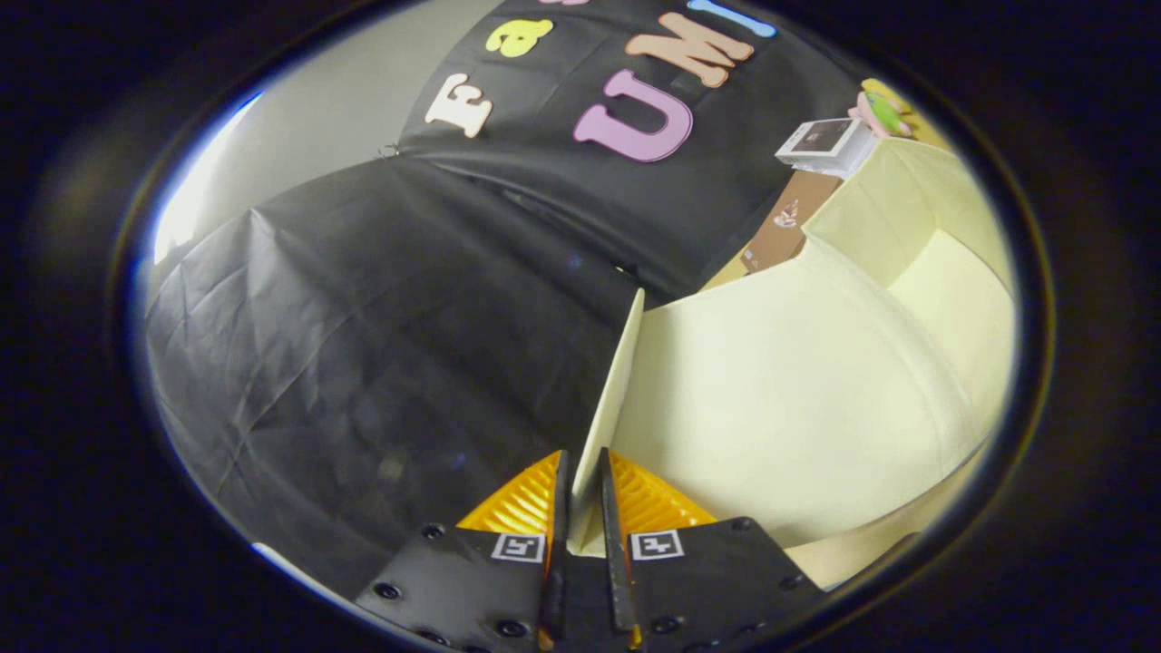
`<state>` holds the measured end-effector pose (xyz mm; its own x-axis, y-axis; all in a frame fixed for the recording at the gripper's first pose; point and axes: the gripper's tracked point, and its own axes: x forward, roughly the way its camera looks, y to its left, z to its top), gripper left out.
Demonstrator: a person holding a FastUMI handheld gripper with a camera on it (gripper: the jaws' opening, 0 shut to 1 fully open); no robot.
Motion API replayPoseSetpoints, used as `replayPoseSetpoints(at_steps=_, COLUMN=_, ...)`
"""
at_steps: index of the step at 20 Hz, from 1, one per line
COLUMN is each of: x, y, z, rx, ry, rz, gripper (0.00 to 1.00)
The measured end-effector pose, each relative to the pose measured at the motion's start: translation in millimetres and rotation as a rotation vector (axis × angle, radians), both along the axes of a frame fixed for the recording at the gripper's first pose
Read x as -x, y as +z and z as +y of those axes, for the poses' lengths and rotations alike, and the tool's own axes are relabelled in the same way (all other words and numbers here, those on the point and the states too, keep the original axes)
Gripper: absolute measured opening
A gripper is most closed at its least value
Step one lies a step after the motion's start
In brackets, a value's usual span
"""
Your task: Open the storage box then place both shoes into the box .Put the left shoe in first, then the right shoe, with the right side of both shoes facing outward in a uniform manner.
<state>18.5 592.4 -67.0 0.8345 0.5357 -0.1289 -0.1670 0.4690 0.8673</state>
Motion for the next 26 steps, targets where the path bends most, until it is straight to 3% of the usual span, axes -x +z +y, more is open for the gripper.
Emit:
replayPoseSetpoints(at_steps=7, x=5.8, y=-8.5, z=-25.7, rx=0.119, ry=0.013, rz=-0.017, gripper=1.00)
replayPoseSetpoints(at_steps=12, x=7.9, y=4.6, z=-83.3, rx=0.263, ry=0.008, rz=-0.059, gripper=1.00)
replayPoseSetpoints(at_steps=18, x=-23.6, y=51.2, z=-202.0, rx=0.479, ry=-0.156, rz=-0.098, gripper=1.00)
replayPoseSetpoints(at_steps=22, x=-33.8, y=56.2, z=-301.1, rx=0.679, ry=-0.271, rz=-0.021, gripper=1.00)
replayPoseSetpoints(at_steps=26, x=-29.6, y=22.4, z=-404.6, rx=0.942, ry=-0.337, rz=0.136, gripper=1.00)
